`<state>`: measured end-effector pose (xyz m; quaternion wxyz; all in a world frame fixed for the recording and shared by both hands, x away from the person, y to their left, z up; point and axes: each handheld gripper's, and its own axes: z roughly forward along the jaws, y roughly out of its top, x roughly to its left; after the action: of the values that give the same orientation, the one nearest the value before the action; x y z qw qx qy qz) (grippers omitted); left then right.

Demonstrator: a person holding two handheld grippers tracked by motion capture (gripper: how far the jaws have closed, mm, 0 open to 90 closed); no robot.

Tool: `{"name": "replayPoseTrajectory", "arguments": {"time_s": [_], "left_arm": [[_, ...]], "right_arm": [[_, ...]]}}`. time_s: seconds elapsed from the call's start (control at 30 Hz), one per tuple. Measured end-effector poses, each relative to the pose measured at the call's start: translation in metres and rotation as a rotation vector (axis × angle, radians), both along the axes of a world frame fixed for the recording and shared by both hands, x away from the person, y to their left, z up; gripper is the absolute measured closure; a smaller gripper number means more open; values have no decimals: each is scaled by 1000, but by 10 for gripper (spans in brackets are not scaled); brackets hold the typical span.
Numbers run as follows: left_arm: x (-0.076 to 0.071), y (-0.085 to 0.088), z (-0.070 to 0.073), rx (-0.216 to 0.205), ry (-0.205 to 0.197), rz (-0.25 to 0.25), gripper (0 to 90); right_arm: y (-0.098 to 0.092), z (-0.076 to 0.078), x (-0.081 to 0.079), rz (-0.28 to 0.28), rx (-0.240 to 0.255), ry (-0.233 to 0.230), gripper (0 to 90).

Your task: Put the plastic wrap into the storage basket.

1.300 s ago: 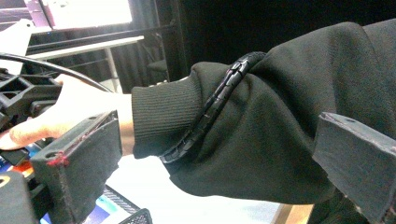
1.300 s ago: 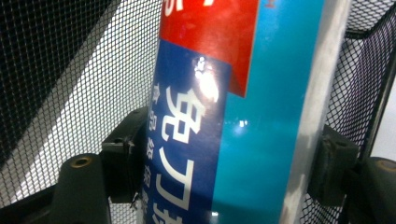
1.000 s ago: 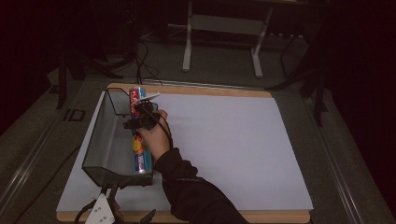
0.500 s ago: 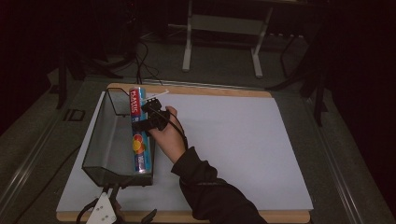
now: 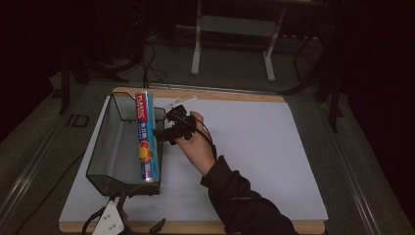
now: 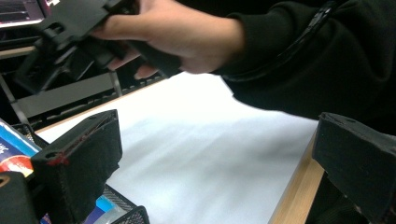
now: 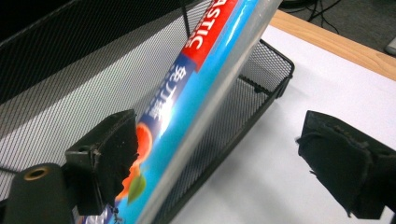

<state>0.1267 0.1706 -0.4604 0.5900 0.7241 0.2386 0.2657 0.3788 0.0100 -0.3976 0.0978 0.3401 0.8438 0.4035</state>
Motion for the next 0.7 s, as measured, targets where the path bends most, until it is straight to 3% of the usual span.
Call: {"name": "replayPoseTrajectory", "arguments": {"time_s": [0.7], "left_arm": [[1,-2,-1,10,1,4,24]], "right_arm": [[-71,0,-33,18,29,-67,116]]}}
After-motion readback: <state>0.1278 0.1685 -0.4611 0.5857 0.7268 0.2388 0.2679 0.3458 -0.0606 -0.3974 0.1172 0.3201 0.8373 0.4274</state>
